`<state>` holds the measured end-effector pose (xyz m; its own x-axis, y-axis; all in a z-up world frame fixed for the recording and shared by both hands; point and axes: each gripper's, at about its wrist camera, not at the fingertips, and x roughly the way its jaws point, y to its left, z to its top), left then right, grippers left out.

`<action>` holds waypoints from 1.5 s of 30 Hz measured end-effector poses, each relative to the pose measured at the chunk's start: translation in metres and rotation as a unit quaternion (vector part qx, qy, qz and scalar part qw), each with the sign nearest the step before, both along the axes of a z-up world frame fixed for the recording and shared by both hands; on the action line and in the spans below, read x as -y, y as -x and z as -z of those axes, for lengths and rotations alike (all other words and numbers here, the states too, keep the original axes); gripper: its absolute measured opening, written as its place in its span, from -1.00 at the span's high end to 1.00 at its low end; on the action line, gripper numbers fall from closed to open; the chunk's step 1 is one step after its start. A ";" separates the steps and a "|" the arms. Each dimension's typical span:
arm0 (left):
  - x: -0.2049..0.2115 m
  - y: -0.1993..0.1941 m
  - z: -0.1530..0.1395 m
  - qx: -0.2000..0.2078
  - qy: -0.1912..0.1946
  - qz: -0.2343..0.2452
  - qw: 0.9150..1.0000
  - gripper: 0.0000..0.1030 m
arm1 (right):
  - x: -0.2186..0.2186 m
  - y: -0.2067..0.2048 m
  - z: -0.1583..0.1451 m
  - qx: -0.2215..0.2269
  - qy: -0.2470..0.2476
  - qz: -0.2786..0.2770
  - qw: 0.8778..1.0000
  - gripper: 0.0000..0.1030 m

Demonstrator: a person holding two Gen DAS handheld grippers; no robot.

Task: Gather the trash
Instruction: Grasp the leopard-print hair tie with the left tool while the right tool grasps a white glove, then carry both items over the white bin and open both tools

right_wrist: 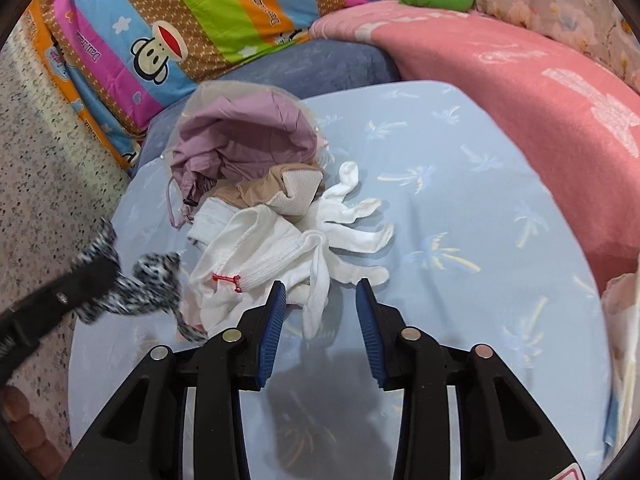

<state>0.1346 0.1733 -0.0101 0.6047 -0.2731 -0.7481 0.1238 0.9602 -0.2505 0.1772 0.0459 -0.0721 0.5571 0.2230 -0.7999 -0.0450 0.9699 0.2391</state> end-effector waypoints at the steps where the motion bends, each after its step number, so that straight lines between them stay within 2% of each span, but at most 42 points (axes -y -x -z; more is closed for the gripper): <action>1: -0.001 -0.002 0.000 0.000 -0.001 0.000 1.000 0.90 | -0.001 -0.002 0.003 -0.005 -0.002 -0.002 1.000 0.76; 3: 0.000 -0.003 0.000 -0.001 -0.002 0.000 1.000 0.90 | -0.001 -0.005 0.006 -0.010 -0.008 -0.001 1.000 0.90; 6: 0.003 -0.004 -0.005 0.004 -0.001 0.005 1.000 0.90 | 0.003 -0.001 -0.004 0.006 -0.013 0.006 1.000 0.91; 14: 0.030 -0.002 -0.037 0.037 0.007 0.036 0.999 0.90 | 0.033 0.025 -0.072 0.080 -0.026 0.032 0.996 0.92; 19: 0.064 0.006 -0.057 0.059 0.013 0.074 0.995 0.90 | 0.069 0.054 -0.117 0.130 -0.016 0.066 0.989 0.92; 25: 0.121 0.016 -0.069 0.068 0.024 0.137 0.988 0.90 | 0.124 0.093 -0.151 0.165 0.007 0.125 0.978 0.92; 30: 0.176 0.028 -0.069 0.069 0.023 0.194 0.978 0.90 | 0.175 0.126 -0.153 0.167 0.015 0.175 0.970 0.92; 37: 0.243 0.044 -0.058 0.056 0.019 0.257 0.965 0.90 | 0.239 0.164 -0.140 0.157 0.018 0.233 0.960 0.92; 45: 0.295 0.057 -0.047 0.042 0.008 0.302 0.952 0.89 | 0.281 0.187 -0.128 0.149 0.015 0.272 0.951 0.92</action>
<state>0.0777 -0.1220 0.0370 0.3912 -0.6011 -0.6969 0.6726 0.7035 -0.2293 -0.0094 -0.2350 0.0557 0.7863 -0.1827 -0.5902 0.4038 0.8750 0.2672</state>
